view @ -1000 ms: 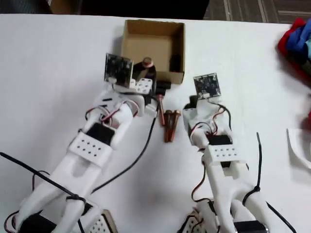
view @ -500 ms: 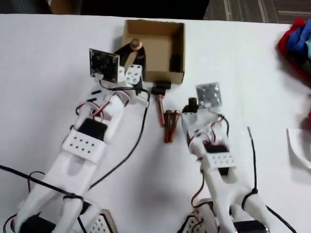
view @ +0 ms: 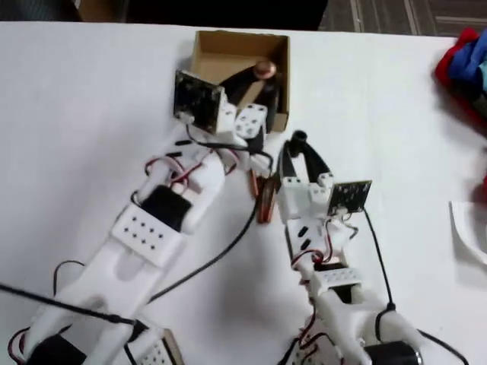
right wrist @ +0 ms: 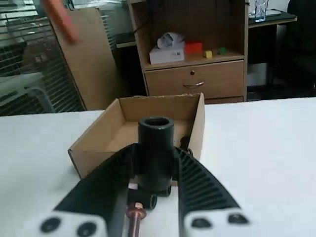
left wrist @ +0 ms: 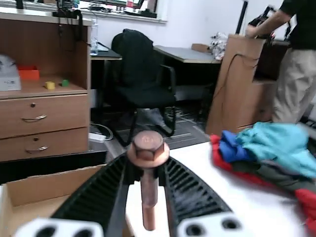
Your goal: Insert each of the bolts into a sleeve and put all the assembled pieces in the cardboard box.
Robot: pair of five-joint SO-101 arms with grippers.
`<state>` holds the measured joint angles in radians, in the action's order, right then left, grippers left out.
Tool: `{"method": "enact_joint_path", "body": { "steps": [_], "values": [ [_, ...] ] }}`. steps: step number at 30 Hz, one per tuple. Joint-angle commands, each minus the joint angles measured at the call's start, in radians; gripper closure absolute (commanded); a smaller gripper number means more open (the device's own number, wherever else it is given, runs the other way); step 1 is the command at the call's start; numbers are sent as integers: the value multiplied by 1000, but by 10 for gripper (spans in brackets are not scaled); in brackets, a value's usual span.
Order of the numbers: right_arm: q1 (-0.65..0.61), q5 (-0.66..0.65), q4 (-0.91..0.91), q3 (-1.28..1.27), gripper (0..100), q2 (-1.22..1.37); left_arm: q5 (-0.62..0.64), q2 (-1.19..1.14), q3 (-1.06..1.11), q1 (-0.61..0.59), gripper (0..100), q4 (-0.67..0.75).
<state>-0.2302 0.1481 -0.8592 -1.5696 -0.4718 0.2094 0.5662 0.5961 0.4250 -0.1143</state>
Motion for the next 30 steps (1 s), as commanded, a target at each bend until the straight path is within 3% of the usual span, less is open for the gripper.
{"method": "enact_joint_path", "body": {
  "steps": [1, 4, 7, 11, 18, 30],
  "values": [
    [-1, 3, -59, 97, 975, 124, 31, 31, -125, 5, 976, -86],
    [7, -20, -237, 126, 975, 282, 31, 2, -134, 5, 976, -103],
    [2, -140, -507, 109, 975, 429, 31, -18, -137, 12, 976, -103],
    [1, -160, -834, 95, 976, 601, 32, -60, -136, 29, 976, -103],
    [5, -161, -868, 115, 976, 659, 29, -118, -137, 103, 975, -75],
    [5, -161, -865, 114, 976, 659, 29, -196, -137, 104, 975, -52]
  ]
}}
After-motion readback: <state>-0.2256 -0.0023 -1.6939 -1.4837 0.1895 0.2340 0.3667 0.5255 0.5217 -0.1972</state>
